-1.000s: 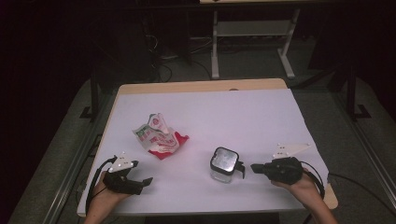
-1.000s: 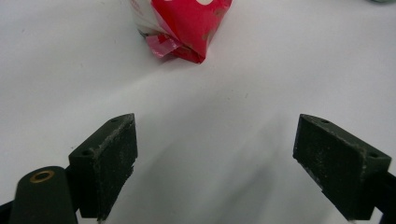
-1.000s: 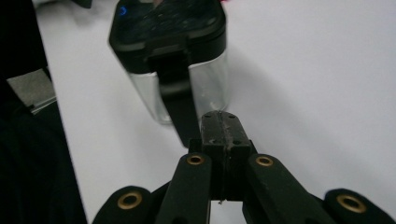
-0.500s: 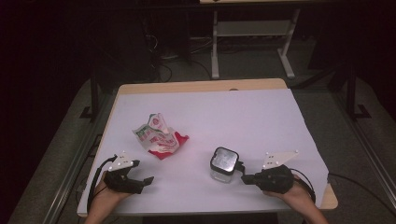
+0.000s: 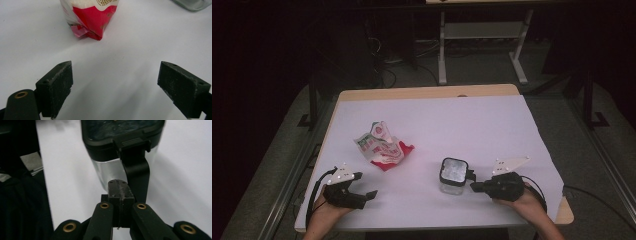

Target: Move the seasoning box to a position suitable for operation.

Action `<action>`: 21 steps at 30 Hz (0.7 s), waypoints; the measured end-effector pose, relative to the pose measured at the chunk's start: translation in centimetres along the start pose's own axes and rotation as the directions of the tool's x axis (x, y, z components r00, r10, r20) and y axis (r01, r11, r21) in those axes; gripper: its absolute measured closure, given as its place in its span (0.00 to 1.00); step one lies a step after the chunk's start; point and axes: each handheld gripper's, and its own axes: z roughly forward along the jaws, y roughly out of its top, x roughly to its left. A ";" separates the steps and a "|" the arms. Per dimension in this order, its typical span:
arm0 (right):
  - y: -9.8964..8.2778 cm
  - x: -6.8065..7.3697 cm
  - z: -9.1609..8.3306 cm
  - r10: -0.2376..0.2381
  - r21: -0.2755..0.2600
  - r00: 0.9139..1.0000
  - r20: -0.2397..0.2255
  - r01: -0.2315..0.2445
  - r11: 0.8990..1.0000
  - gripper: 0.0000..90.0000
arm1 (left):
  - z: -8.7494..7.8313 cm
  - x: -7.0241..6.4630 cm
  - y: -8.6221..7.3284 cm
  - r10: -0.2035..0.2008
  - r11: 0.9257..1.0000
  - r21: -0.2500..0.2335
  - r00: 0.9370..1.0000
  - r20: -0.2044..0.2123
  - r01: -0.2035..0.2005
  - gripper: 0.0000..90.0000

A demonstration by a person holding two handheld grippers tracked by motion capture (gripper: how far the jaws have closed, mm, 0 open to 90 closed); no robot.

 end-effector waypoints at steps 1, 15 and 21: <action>0.0 -0.2 0.0 -0.005 -0.004 1.000 0.005 0.005 1.000 1.00 | 0.1 0.0 0.0 0.002 1.000 0.001 1.000 0.004 -0.002 0.14; 0.3 -2.4 -0.3 0.035 -0.047 0.998 0.061 -0.032 0.998 1.00 | 0.2 -1.0 0.3 0.003 1.000 -0.025 1.000 0.028 -0.002 0.14; 0.4 -2.8 -0.1 0.036 -0.055 0.997 0.071 -0.033 0.998 1.00 | 0.4 -1.4 0.4 0.009 1.000 -0.029 1.000 0.015 -0.009 0.14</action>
